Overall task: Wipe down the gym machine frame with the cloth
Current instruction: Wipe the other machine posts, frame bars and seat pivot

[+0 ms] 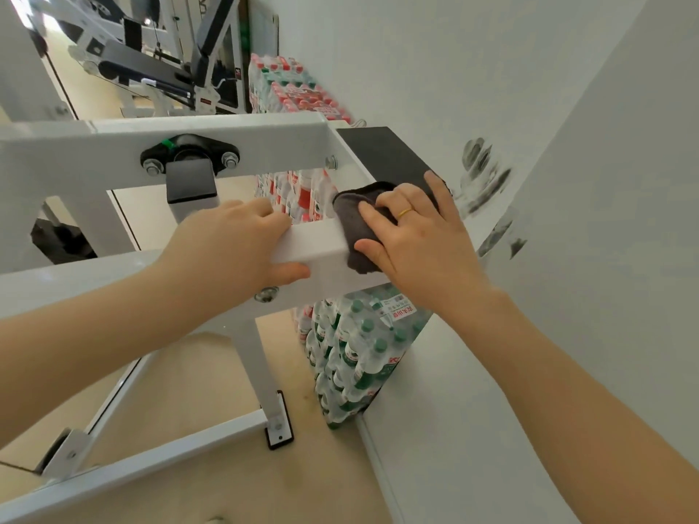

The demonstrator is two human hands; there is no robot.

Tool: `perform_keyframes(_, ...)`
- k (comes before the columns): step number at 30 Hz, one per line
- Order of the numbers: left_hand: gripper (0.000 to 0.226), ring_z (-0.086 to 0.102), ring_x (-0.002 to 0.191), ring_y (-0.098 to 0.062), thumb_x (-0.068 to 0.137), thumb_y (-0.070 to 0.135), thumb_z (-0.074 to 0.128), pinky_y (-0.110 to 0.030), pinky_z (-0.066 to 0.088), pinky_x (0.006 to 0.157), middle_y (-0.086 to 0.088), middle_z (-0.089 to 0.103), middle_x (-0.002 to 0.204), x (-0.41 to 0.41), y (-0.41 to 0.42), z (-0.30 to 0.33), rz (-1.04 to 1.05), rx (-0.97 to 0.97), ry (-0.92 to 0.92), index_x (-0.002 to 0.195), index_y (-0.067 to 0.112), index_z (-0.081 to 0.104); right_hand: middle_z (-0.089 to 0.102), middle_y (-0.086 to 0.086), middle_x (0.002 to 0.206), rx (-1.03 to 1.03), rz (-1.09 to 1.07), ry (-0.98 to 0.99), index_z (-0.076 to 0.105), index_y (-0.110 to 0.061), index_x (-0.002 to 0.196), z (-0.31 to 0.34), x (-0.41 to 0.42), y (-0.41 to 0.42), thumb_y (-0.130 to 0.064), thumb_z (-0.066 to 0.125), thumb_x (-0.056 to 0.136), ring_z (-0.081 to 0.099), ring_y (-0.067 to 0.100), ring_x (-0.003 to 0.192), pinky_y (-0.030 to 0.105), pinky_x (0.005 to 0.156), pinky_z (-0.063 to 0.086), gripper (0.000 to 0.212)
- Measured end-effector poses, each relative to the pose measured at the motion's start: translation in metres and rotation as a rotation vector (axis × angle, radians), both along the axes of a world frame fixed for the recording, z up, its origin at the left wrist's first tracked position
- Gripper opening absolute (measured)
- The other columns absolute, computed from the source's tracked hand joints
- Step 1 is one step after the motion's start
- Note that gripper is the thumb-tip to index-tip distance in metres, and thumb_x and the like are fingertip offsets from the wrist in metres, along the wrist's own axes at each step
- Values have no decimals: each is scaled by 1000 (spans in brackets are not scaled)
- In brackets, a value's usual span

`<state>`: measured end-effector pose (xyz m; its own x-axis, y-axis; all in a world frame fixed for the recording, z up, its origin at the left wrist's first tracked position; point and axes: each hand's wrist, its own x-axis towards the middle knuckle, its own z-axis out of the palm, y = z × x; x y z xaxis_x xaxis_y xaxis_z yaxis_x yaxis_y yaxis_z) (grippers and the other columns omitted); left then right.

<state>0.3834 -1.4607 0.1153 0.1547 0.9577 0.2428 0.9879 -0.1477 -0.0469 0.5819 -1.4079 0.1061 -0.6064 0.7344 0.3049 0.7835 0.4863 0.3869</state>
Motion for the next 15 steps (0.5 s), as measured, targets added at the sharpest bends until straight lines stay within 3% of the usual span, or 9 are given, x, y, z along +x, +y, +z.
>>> perform_keyframes(3,65,54,99,-29,76,62,44,-39,45,73,-6,56,112,0,-1,-5,8,30,-18,117,12,57,69,5,92,172,-170,-206,68,-9,111,5,-14,-19,-37,46,86,58,25,104,47,100,16,43)
perform_keyframes(5,64,56,94,-33,76,59,48,-41,45,72,-11,58,107,-2,-2,-8,-4,73,-46,114,9,60,66,8,102,129,-227,-378,58,-3,123,14,-27,-32,-23,47,85,53,25,107,45,96,12,44)
perform_keyframes(6,62,57,91,-34,76,57,51,-42,46,69,-13,60,103,-3,-2,-10,-18,97,-59,112,8,61,61,12,110,106,-155,-407,48,2,129,11,-30,-32,-16,41,88,47,27,109,42,95,13,46)
perform_keyframes(8,59,59,80,-36,75,54,53,-43,47,62,-16,62,92,-6,-3,-15,-55,118,-53,103,4,65,57,17,113,81,-146,-324,43,8,130,7,-37,-34,-8,28,90,44,29,107,37,91,27,46)
perform_keyframes(11,60,60,69,-36,73,55,50,-42,47,54,-18,62,83,-7,-4,-18,-109,149,-28,96,1,67,68,19,101,66,-277,-103,63,4,115,-4,-41,-40,-9,21,76,62,30,96,31,76,49,59)
perform_keyframes(13,60,60,75,-37,75,54,52,-41,47,59,-17,62,89,-8,-3,-17,-105,150,-33,103,3,65,67,20,110,-44,-282,21,63,0,118,-16,-39,-40,-12,28,77,64,37,98,41,77,53,55)
perform_keyframes(15,60,60,83,-38,76,47,63,-43,48,64,-18,62,99,-9,-2,-17,-118,181,-68,116,4,59,59,18,126,-31,-214,92,55,-6,129,-13,-38,-44,-14,49,82,56,43,110,55,85,48,47)
